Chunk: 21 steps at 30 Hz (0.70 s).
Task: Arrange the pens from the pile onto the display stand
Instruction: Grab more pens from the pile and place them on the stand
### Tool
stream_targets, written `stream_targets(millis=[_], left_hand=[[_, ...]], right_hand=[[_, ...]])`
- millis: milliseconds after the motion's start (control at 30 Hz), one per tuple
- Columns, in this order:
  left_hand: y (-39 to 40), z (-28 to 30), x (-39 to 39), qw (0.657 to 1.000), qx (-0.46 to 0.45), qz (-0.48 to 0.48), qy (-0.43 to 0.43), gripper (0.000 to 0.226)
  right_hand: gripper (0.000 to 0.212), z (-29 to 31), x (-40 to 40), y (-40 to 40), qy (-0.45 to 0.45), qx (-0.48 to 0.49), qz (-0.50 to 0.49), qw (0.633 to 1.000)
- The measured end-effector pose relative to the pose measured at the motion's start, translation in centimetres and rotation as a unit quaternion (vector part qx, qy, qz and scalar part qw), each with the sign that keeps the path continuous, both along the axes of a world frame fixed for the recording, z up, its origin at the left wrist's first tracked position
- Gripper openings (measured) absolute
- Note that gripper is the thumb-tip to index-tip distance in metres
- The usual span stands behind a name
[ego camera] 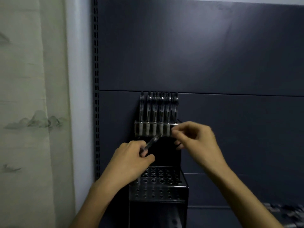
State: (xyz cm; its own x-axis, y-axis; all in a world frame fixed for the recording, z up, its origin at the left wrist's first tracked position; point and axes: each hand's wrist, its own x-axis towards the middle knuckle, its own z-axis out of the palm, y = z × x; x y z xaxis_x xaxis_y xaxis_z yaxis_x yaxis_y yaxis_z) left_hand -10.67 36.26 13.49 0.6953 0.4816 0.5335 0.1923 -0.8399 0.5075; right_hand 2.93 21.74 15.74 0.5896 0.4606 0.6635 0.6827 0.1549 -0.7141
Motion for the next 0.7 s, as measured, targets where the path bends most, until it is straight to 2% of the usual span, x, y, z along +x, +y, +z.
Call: stream_targets(millis=[100,233,333,533,700], left_hand=[[-0.8,-0.2,0.0,1.0,0.004,0.004,0.013,0.026],[-1.7,-0.7,-0.5,0.999,0.02,-0.007,0.027,0.013],[-1.8,-1.3,-0.9,0.999,0.028,0.007,0.032,0.01],[-1.0,-2.7,-1.9,0.996,0.039,0.068,0.045,0.024],[-0.9,-3.0,-1.8,0.997,0.03,0.044,0.048,0.02]], right_hand=[[0.002,-1.3,-1.9,0.8,0.079,-0.063,0.132,0.986],[0.01,-3.0,-3.2,1.6,0.113,-0.069,0.195,0.972],[0.009,-3.8,-3.7,1.9,0.146,-0.051,0.201,0.967],[0.014,-4.4,-4.5,2.6,0.262,0.044,0.204,0.942],[0.011,-4.7,-5.2,3.3,0.221,0.045,0.185,0.956]])
